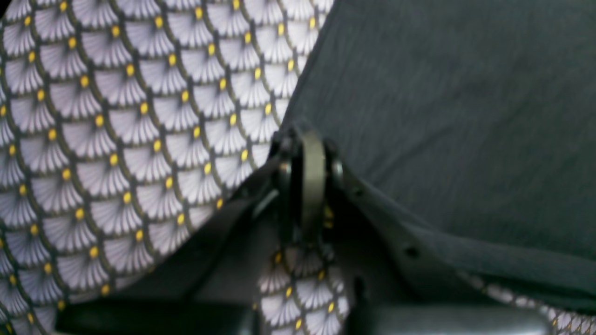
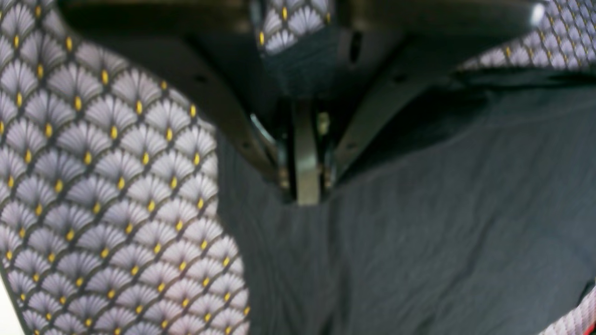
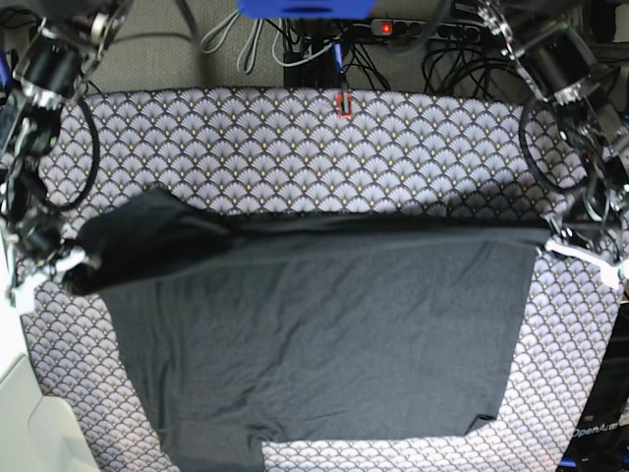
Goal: Fold the T-shirt properly
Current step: 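Lift the shoulder edge and fold it over toward the hem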
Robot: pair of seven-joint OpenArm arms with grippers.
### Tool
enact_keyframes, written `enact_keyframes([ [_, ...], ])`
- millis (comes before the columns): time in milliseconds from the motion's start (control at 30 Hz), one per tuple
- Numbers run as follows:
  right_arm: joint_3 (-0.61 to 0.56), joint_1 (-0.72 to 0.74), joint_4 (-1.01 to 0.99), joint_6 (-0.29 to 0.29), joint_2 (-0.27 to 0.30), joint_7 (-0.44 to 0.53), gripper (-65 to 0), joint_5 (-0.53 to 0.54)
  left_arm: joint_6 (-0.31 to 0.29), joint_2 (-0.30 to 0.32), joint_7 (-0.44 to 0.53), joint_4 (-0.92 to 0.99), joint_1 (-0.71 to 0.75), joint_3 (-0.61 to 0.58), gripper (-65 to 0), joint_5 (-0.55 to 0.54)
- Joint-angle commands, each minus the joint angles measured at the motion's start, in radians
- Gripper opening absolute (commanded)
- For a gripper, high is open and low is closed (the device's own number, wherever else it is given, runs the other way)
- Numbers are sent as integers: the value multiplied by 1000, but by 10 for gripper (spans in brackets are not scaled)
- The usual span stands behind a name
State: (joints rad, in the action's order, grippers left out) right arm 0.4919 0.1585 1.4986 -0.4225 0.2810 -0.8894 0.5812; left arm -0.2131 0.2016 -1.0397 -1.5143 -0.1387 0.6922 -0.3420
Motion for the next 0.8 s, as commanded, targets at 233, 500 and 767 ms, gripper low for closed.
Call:
enact_keyframes([
  [233,-29,152,-141,-3,64,31,-650,7,-3,23,22,27,-129,1,-645,-10],
  [500,-158,187,-224,-3,90,123,-650,7,-3,23,37,131,-190,1,-645,-10],
  [767,-189,275,-379,-3,103,166,-650,6,-3,25,72,195,-241,1,-643,-10],
])
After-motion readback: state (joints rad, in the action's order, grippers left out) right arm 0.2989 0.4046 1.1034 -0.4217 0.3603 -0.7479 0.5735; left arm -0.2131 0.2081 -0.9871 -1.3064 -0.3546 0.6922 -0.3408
